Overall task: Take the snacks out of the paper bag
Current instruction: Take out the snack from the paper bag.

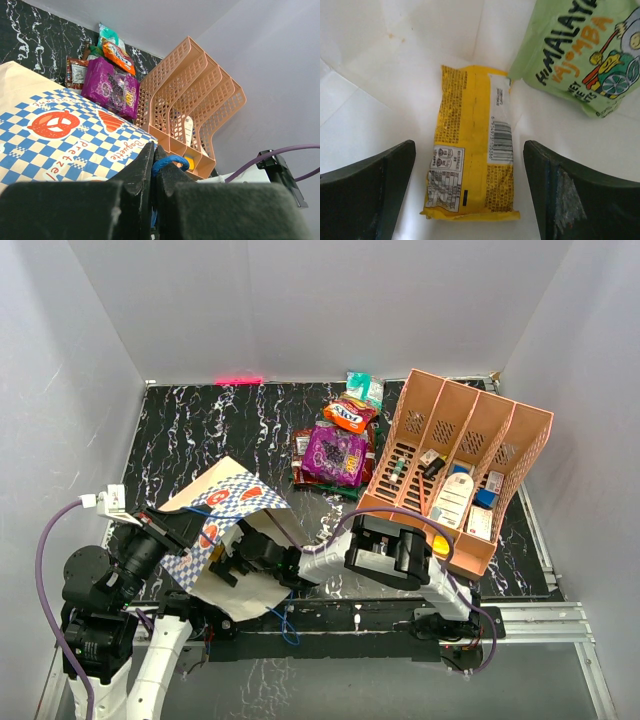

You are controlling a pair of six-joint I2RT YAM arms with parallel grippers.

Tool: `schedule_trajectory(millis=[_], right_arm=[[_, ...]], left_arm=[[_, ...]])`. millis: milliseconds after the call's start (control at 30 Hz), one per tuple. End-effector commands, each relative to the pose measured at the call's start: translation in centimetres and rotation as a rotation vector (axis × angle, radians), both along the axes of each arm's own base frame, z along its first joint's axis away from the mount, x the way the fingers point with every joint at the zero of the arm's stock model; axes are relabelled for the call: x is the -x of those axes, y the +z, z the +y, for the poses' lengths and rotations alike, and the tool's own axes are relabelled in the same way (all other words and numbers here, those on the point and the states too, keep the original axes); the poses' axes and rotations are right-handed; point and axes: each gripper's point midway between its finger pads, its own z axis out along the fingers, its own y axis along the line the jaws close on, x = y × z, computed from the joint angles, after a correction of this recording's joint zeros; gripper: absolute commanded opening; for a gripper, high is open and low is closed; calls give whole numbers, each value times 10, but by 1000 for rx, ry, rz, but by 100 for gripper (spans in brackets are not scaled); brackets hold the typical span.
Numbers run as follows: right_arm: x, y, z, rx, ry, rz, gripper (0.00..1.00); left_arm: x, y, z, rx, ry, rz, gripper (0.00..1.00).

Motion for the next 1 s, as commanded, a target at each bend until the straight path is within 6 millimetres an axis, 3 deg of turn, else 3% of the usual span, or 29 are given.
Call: schedule_trajectory(millis=[0, 267, 533, 767, 967], right_arm=[[0, 5, 1, 3, -12, 4, 88], [11, 26, -11, 4, 33, 12, 42], [30, 52, -35, 14, 61, 5, 41], [47, 68, -76, 45, 45, -23, 38], [67, 97, -116, 30, 110, -82, 38]], left_arm=[[2, 8, -1, -16, -15, -26, 0], [-1, 2, -1, -15, -9, -15, 0], [-3, 0, 4, -30, 22, -9, 0], [-7, -6, 8, -42, 47, 8, 0], [-11, -10, 17, -60, 100, 30, 0]])
